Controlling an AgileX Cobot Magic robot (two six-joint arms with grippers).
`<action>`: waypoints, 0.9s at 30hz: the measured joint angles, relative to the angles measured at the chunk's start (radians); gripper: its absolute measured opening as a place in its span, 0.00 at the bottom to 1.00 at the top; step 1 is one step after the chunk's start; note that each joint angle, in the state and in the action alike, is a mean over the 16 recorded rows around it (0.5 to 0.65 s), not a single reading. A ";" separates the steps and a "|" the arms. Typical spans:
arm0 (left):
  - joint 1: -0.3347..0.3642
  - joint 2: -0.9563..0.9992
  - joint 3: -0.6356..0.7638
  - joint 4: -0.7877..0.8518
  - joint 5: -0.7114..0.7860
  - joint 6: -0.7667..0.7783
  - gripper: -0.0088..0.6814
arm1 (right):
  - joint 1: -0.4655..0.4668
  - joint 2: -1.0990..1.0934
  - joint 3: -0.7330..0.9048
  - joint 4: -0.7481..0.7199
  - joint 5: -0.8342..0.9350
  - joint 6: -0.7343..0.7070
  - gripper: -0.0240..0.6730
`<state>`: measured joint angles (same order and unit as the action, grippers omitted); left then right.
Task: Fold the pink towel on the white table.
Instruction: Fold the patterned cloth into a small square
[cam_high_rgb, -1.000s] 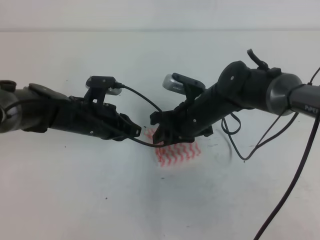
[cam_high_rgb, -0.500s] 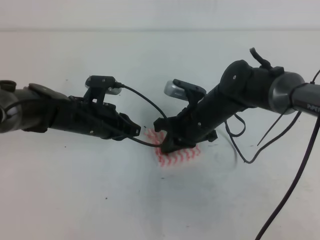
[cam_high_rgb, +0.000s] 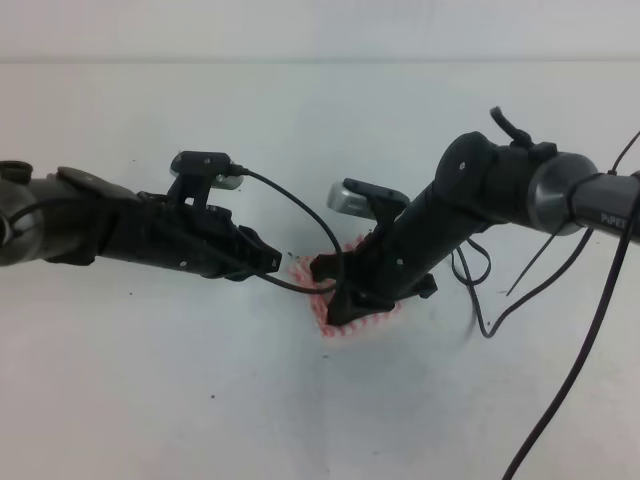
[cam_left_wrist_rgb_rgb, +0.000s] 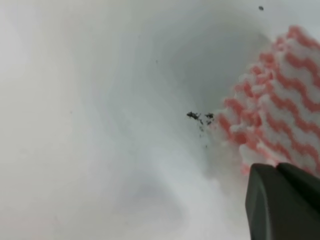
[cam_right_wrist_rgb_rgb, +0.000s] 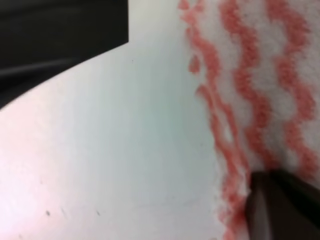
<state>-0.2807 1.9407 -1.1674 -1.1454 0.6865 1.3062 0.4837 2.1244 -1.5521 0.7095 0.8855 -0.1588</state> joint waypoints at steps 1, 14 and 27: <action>0.000 0.000 0.000 0.000 0.000 0.000 0.00 | -0.001 0.002 -0.002 -0.002 0.001 0.001 0.01; 0.000 0.001 0.000 -0.027 0.005 0.004 0.00 | -0.048 0.009 -0.042 -0.041 0.001 0.022 0.01; 0.000 0.000 0.000 -0.117 0.030 0.046 0.01 | -0.086 0.008 -0.050 -0.103 0.052 0.050 0.01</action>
<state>-0.2807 1.9403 -1.1676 -1.2624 0.7166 1.3523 0.3978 2.1321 -1.6017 0.6070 0.9373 -0.1090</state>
